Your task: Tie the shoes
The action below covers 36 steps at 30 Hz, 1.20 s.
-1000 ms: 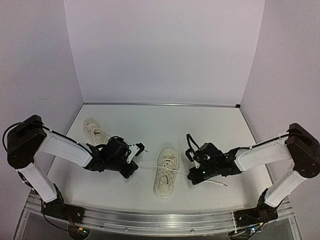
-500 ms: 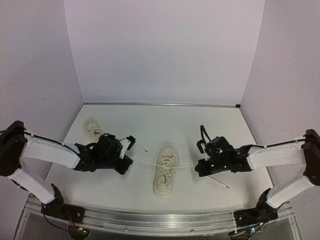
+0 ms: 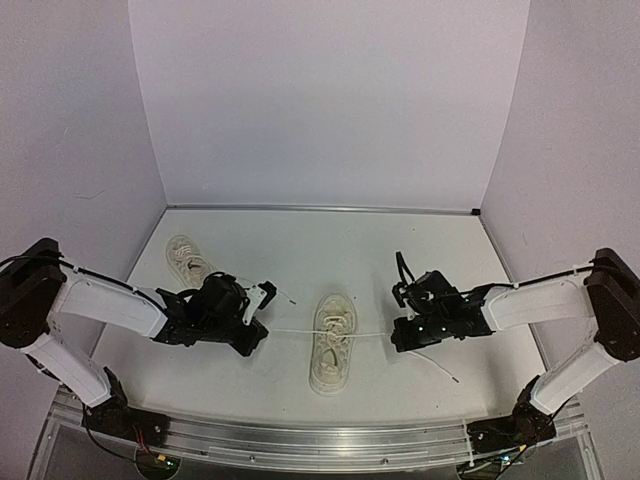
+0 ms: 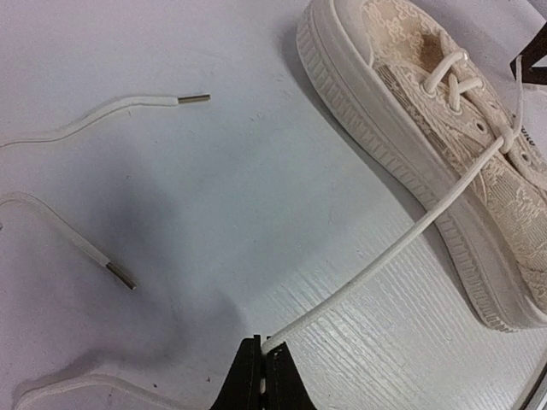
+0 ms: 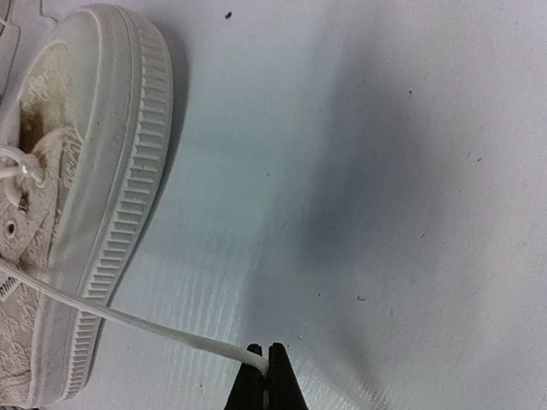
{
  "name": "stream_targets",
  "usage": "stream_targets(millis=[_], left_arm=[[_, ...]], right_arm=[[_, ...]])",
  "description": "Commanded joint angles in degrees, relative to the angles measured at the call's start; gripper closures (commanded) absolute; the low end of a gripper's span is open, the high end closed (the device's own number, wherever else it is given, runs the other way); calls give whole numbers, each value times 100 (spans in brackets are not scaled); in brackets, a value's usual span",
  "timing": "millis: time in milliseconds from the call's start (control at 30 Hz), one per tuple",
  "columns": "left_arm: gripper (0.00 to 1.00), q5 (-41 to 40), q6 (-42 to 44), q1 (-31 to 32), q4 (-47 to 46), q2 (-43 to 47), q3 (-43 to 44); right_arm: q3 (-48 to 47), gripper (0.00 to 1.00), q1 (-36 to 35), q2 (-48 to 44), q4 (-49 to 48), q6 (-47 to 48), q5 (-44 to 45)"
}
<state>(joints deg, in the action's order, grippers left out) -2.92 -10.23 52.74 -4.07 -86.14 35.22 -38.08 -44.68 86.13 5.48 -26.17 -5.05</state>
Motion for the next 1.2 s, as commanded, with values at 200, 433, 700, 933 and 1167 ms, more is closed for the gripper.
stream_targets(millis=[200, 433, 700, 933, 1167], left_arm=[[55, 609, 587, 47, 134, -447, 469], [47, 881, 1409, 52, 247, -593, 776], [53, 1115, 2286, 47, 99, -819, 891], [75, 1158, 2606, 43, 220, -1367, 1293], [96, 1393, 2459, 44, -469, -922, 905]], right_arm=[[-38, 89, 38, -91, -205, 108, -764], [-24, 66, 37, -312, -107, 86, -862], [-190, 56, 38, -755, 170, 155, -946], [-270, 56, 34, -938, 280, 180, -1011], [-278, 58, 38, -1149, 267, 200, -1150]])
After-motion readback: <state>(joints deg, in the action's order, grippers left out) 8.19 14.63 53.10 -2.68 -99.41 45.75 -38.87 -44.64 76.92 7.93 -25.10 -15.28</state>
